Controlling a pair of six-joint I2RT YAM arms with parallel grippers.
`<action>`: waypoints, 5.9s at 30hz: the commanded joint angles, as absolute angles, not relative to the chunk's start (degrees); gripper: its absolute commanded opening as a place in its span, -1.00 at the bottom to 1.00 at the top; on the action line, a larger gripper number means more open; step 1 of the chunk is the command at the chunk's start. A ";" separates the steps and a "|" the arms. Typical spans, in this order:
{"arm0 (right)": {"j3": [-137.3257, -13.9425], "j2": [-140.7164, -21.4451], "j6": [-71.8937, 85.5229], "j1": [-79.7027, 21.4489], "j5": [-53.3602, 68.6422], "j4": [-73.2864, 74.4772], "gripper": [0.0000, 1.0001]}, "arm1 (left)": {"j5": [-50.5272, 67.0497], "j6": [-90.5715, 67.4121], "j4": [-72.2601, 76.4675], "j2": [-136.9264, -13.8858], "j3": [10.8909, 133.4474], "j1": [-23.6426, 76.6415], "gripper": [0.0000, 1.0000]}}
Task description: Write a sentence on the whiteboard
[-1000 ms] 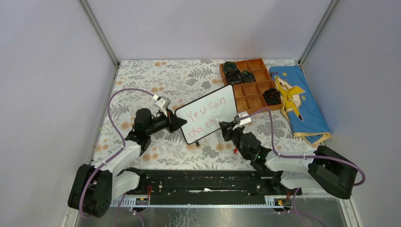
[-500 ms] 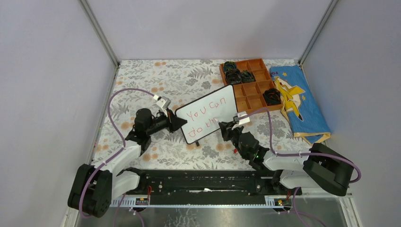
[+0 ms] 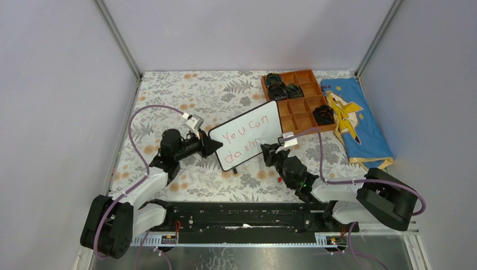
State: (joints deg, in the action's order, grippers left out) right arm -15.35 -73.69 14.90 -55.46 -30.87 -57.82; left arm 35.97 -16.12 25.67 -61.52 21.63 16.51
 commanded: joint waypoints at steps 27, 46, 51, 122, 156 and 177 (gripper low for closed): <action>-11.06 -61.04 17.92 -54.61 -25.43 -52.19 -1.00 | 30.24 -10.37 19.69 -62.62 21.53 16.77 -0.75; -11.87 -64.51 18.24 -54.66 -28.36 -53.87 -1.00 | 29.79 -10.46 19.60 -62.82 21.58 16.87 -0.75; -12.88 -66.26 18.48 -54.66 -30.05 -55.87 -1.00 | 29.71 -10.46 19.60 -62.75 21.54 16.87 -0.75; -13.88 -73.39 20.27 -54.66 -32.35 -60.05 -1.00 | 29.40 -10.28 19.42 -62.52 21.53 17.30 -0.75; -13.89 -59.17 18.88 -54.63 -32.97 -50.90 -1.00 | 29.01 -10.20 19.42 -62.48 21.58 17.49 -0.75; -13.61 -64.67 21.02 -48.09 -26.65 -52.58 -1.00 | 28.93 -10.28 19.42 -62.48 21.53 17.57 -0.75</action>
